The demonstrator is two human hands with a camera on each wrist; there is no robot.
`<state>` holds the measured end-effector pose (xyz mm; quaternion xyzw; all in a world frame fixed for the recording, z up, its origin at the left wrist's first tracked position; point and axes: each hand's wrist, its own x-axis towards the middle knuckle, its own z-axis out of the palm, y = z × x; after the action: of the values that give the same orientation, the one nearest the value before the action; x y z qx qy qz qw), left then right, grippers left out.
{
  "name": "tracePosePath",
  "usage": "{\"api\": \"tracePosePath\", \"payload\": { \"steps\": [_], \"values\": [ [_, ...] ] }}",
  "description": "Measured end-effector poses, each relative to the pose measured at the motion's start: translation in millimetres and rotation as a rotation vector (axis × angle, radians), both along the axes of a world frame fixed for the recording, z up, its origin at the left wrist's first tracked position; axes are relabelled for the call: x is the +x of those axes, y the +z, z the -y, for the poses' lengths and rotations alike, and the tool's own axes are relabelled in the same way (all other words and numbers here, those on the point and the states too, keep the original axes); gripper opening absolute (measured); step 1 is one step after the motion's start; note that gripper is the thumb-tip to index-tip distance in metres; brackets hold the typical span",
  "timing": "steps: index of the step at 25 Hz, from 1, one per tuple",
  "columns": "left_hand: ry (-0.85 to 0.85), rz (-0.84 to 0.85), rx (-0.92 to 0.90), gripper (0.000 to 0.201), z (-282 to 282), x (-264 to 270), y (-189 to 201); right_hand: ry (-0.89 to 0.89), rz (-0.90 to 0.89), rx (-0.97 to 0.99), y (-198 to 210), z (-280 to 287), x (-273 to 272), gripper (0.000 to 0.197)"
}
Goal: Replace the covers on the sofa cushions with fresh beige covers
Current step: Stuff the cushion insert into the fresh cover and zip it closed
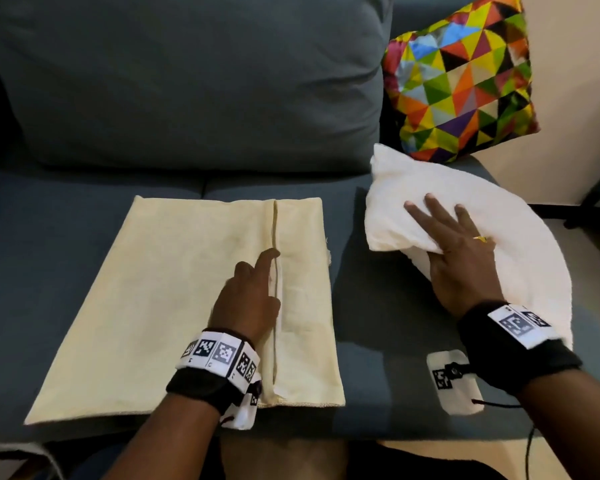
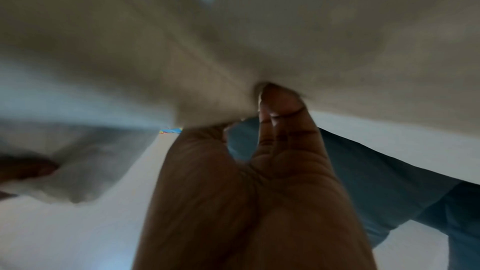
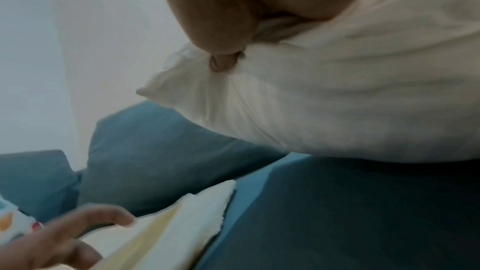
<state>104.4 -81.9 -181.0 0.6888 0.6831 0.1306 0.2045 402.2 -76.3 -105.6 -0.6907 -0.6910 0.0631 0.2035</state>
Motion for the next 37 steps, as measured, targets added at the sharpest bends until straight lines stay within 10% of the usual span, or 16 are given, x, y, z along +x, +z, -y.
{"api": "tracePosePath", "payload": {
  "steps": [6,11,15,19,23,27,31,37],
  "values": [
    [0.025,0.054,-0.044,0.039,-22.3,-8.0,-10.8,0.228,-0.316,0.202,7.9,25.9,-63.3,0.091],
    [0.022,0.105,0.058,0.011,-30.1,-25.0,-10.0,0.533,0.352,0.036,-30.7,59.6,-96.4,0.113],
    [0.028,0.181,0.064,0.019,-30.3,-33.6,-14.4,0.744,0.422,-0.06,-3.2,50.3,-86.9,0.056],
    [0.005,0.245,-0.021,0.02,-32.4,-36.6,-22.2,0.748,0.501,-0.092,44.2,-36.0,-103.0,0.096],
    [-0.016,0.222,0.02,0.026,-34.6,-31.0,-10.7,0.609,0.782,-0.519,30.7,-120.8,-130.9,0.142],
    [0.094,0.219,0.229,0.045,-40.3,-38.1,7.7,0.663,0.843,-0.689,-1.7,-121.4,-159.6,0.116],
    [0.187,0.202,0.022,0.057,-45.1,-39.5,8.1,0.746,0.841,-0.559,8.3,-101.5,-156.5,0.088],
    [0.254,0.156,0.237,0.024,-47.3,-37.9,14.5,0.9,0.885,-0.524,11.2,-84.9,-161.6,0.083]
  ]
}}
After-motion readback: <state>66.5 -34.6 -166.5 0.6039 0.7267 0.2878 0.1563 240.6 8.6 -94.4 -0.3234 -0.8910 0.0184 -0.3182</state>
